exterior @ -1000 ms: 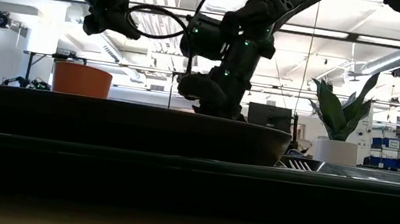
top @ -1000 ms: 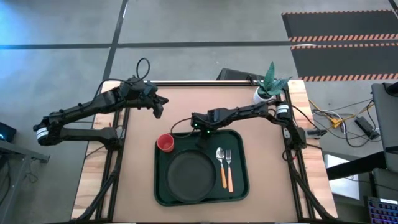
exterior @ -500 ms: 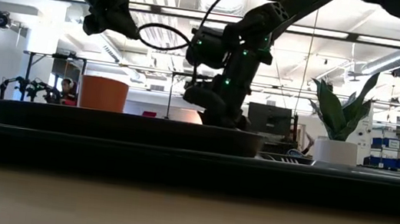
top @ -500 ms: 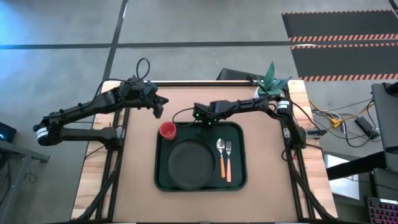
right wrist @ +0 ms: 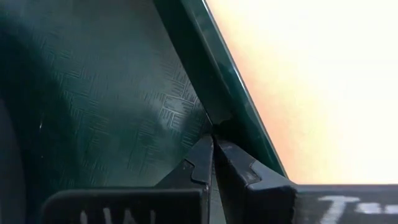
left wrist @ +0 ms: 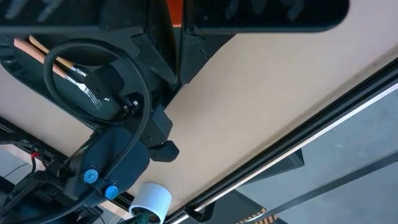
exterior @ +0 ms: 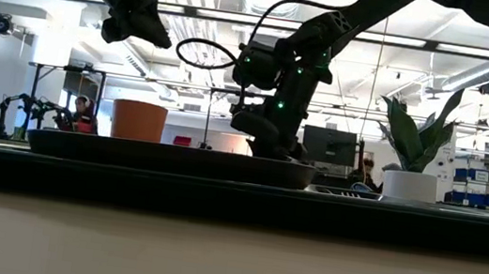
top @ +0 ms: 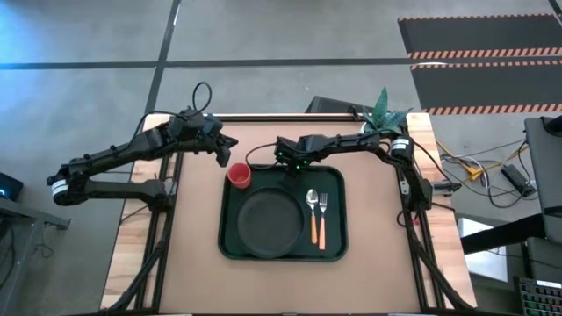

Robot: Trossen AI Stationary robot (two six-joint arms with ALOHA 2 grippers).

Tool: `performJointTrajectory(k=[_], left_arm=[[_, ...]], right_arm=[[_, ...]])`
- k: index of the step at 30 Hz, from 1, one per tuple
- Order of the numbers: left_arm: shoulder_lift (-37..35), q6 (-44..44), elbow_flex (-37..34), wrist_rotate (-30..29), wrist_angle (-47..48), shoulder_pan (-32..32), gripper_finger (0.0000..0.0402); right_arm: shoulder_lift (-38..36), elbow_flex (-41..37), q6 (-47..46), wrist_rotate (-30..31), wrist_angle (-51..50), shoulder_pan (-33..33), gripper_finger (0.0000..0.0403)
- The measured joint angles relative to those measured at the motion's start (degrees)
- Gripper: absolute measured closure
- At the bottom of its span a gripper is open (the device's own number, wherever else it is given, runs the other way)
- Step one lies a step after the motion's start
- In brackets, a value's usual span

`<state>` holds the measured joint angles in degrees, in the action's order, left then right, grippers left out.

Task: Pick and place plate/cup/fork/spoon on tray
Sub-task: Adjust the black serving tray

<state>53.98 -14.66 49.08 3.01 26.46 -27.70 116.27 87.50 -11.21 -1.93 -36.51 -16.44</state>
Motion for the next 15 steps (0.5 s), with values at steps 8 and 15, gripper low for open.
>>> performJointTrajectory(k=[8,15], left_arm=[[0.0,0.02,0.0,0.01,0.0,-0.02,0.0402],[0.0,0.02,0.0,0.0,0.08,0.0,0.0402]], right_arm=[[0.0,-0.02,1.36,-0.04,0.02,-0.14,0.0394],[-1.1,0.11,1.42,1.3,-1.36,1.04,0.0394]])
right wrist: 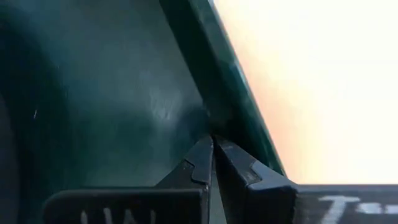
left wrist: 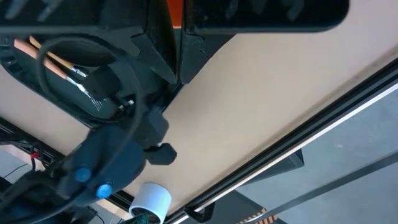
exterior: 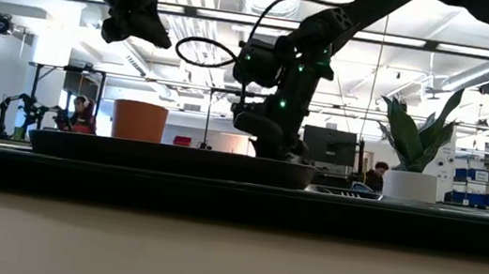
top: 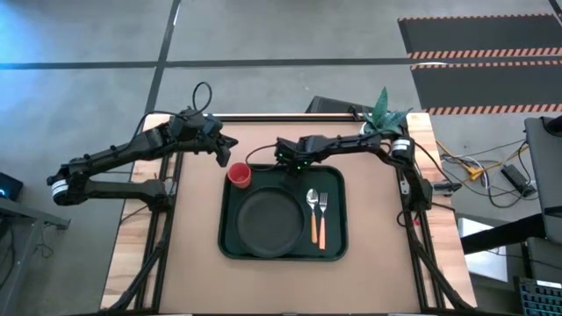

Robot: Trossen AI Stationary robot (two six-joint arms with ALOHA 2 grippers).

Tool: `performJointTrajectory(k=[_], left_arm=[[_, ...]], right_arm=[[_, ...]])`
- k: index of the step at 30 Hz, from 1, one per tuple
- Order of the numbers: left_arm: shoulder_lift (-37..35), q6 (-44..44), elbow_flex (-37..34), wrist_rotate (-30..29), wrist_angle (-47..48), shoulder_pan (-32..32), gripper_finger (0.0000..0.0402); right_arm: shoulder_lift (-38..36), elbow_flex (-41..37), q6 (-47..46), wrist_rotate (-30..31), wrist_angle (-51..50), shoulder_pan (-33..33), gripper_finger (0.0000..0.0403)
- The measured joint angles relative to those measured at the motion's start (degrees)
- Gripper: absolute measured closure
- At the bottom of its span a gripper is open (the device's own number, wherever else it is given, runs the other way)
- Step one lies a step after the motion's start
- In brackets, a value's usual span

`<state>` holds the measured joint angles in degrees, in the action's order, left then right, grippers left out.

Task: Pick and place plate/cup/fork/spoon on tray
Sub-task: Adjust the black serving tray

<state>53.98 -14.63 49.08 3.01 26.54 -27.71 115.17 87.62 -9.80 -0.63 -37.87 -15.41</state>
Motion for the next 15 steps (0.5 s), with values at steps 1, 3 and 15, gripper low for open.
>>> performJointTrajectory(k=[1,3,15], left_arm=[[0.0,0.0,0.0,0.0,0.02,0.0,0.0402],[0.0,0.0,0.0,0.0,0.07,0.0,0.0402],[0.0,0.16,0.0,0.0,0.16,-0.02,0.0402]], right_arm=[[-0.6,-0.04,-0.06,0.33,-0.74,0.31,0.0394],[-2.27,-0.04,-1.01,1.1,-2.75,0.77,0.0394],[-5.17,-2.51,-3.83,4.89,-17.48,1.01,0.0394]])
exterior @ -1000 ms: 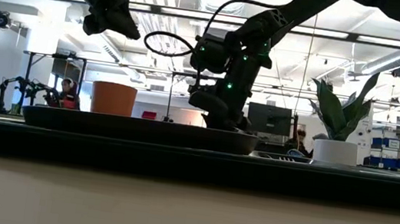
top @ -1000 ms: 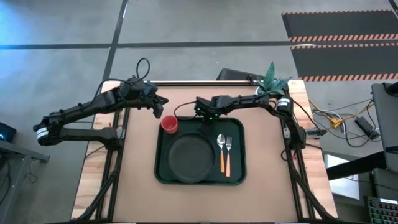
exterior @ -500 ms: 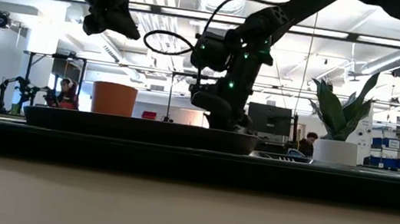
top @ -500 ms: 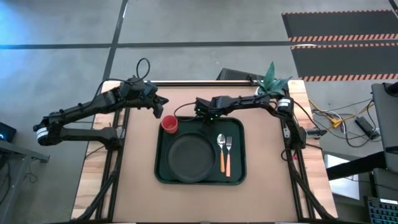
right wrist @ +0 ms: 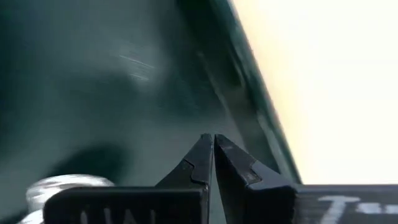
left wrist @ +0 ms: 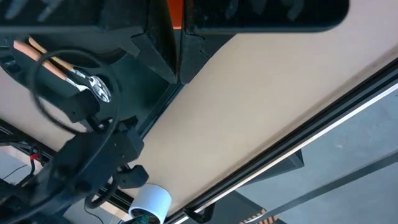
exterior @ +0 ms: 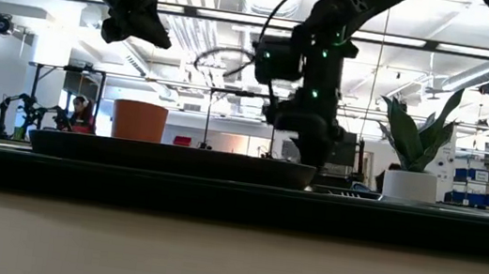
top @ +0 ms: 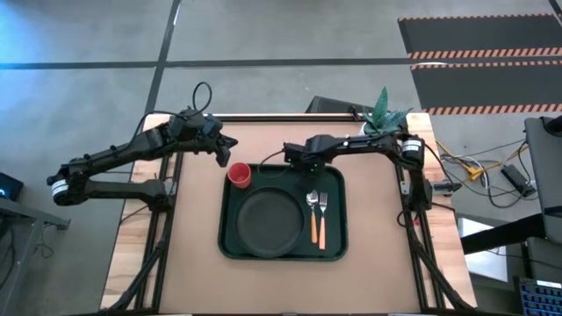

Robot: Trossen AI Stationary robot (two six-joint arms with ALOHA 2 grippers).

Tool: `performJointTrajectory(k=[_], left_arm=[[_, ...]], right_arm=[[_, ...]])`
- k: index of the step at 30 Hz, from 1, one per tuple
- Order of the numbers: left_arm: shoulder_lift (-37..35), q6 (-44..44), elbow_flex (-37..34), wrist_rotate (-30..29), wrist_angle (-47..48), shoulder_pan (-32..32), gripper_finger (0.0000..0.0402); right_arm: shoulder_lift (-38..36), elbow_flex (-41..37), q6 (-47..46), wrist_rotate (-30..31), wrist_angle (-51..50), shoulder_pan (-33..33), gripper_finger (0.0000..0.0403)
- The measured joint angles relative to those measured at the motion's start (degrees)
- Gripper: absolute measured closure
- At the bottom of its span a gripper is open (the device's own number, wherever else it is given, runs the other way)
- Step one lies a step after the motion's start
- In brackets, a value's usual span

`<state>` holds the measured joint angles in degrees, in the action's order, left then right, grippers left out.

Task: Pick and place plate/cup/fork/spoon on tray
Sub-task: Adjust the black serving tray

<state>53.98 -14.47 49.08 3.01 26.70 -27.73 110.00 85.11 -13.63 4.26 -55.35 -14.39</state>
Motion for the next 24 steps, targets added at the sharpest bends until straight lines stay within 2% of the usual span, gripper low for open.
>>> performJointTrajectory(k=[3,14,24], left_arm=[[0.0,0.41,-0.05,0.0,0.0,0.0,0.0402],[0.0,0.43,-0.07,0.0,-0.03,0.0,0.0402],[0.0,0.42,-0.09,0.0,-0.07,0.0,0.0402]], right_arm=[[0.0,-1.81,-0.58,2.26,-0.06,-0.27,0.0394],[-0.37,-7.08,-1.54,2.38,1.32,-1.71,0.0394],[-0.17,-6.16,2.28,3.47,3.87,-3.73,0.0394]])
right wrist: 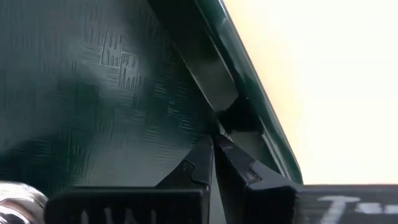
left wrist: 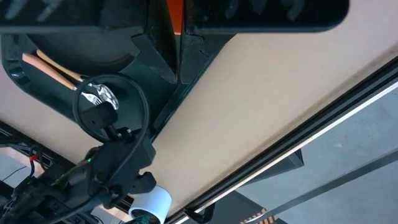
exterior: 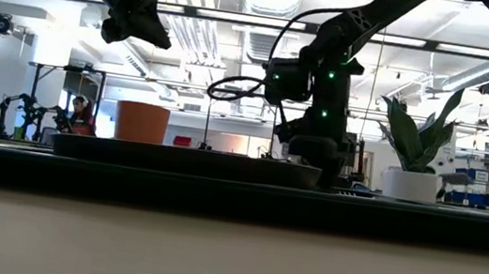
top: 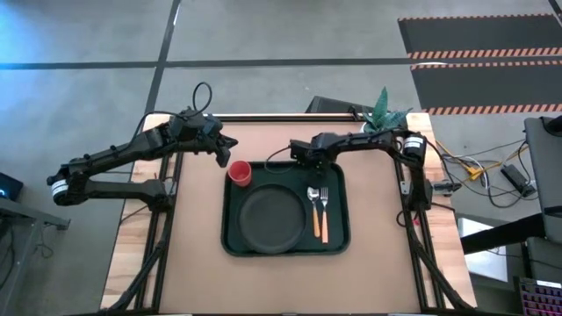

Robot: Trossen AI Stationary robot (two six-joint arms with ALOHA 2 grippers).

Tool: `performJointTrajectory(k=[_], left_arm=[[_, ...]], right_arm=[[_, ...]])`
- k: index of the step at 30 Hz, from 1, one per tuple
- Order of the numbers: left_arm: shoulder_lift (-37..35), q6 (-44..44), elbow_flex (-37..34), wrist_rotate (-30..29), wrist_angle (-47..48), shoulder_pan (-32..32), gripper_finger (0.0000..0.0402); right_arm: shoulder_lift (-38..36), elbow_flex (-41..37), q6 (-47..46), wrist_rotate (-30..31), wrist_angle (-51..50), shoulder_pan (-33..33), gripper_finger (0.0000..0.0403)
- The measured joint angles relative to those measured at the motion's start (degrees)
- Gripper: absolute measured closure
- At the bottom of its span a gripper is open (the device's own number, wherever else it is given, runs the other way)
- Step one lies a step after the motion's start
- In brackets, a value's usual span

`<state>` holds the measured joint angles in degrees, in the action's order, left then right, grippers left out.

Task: Pick and place plate/cup/fork/spoon on tray
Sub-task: Adjust the black serving tray

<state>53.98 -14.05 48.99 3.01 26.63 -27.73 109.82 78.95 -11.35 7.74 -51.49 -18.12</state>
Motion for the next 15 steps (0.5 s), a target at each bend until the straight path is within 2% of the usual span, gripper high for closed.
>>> performJointTrajectory(k=[15], left_arm=[[0.0,1.15,-0.01,-0.16,-0.04,0.0,0.0402]], right_arm=[[-1.82,0.43,-1.35,-0.45,2.75,-0.67,0.0394]])
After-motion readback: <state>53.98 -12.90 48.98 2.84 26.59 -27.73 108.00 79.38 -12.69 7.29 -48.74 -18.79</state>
